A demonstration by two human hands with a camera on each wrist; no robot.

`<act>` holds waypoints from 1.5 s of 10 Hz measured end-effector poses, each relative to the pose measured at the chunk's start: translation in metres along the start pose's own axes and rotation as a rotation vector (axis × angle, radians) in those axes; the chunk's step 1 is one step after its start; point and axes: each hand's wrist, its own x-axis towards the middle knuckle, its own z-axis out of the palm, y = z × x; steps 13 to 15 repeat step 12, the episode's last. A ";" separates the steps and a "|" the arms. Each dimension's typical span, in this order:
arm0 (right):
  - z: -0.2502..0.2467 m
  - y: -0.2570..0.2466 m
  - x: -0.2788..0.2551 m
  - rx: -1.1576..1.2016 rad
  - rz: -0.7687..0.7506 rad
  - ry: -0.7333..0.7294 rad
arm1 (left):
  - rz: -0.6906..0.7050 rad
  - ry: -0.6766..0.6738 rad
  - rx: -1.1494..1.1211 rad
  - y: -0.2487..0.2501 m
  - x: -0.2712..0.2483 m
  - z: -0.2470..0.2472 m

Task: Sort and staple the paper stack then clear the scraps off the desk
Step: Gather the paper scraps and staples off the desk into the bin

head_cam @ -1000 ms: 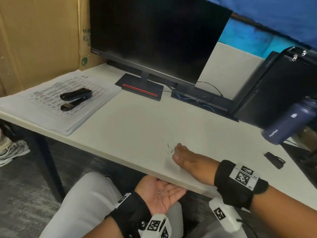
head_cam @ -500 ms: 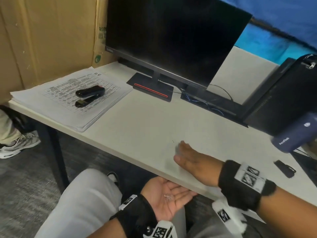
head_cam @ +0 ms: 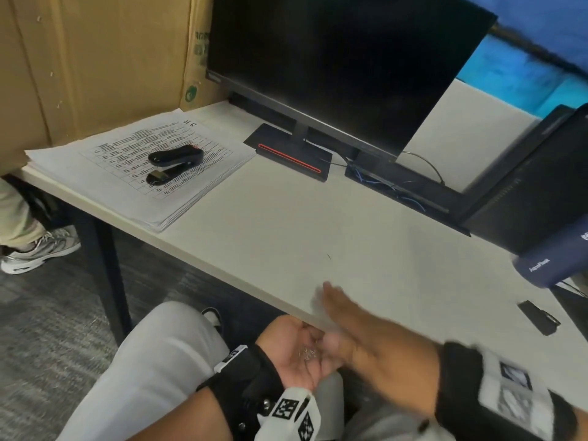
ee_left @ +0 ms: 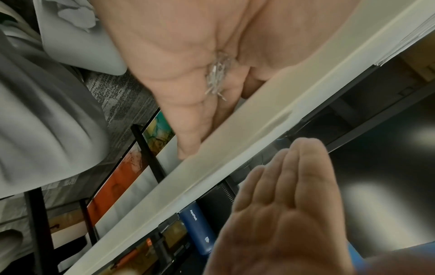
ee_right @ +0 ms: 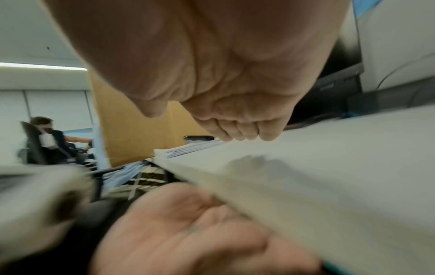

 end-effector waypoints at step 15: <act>0.160 0.179 0.021 2.000 0.609 0.192 | -0.132 0.833 0.456 -0.050 0.130 -0.158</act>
